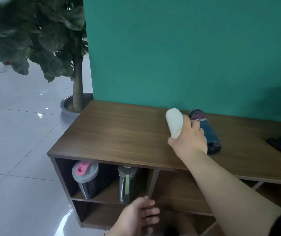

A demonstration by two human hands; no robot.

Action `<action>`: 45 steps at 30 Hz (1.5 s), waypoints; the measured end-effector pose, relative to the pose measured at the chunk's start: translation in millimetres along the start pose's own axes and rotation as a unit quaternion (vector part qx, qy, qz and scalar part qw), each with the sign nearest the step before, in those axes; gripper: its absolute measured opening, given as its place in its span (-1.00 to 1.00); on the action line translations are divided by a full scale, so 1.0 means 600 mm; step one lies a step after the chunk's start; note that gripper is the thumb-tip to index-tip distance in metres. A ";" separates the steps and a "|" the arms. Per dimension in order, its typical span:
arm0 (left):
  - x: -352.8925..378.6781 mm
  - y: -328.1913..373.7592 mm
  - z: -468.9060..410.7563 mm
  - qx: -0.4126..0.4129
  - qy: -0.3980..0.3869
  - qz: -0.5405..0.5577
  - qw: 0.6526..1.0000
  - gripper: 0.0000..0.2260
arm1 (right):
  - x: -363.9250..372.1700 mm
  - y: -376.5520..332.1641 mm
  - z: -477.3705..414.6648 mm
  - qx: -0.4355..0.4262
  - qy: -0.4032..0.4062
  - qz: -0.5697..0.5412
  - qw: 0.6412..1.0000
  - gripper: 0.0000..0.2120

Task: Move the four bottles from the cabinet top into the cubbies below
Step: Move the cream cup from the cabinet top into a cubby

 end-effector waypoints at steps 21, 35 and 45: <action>0.126 -0.089 -0.025 -0.035 -0.056 0.122 0.990 -0.53 | -0.136 0.136 0.276 0.024 -0.147 -0.224 0.963 -0.04; 0.118 -0.119 -0.208 -0.106 -0.007 0.161 0.981 -0.44 | 0.115 0.186 0.301 0.199 -0.221 -0.383 0.874 0.19; 0.124 -0.105 -0.239 -0.118 0.028 0.200 0.972 -0.47 | 0.177 0.192 0.212 0.227 -0.211 -0.362 0.879 -0.41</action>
Point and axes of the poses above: each hand's wrist, its own z-axis away from the middle knuckle, its own x-axis out of the palm, y = z × x, the point moved 4 cm from there along -z, towards the middle knuckle, and after that the axes turned 5 degrees about y, right-handed, at the moved point
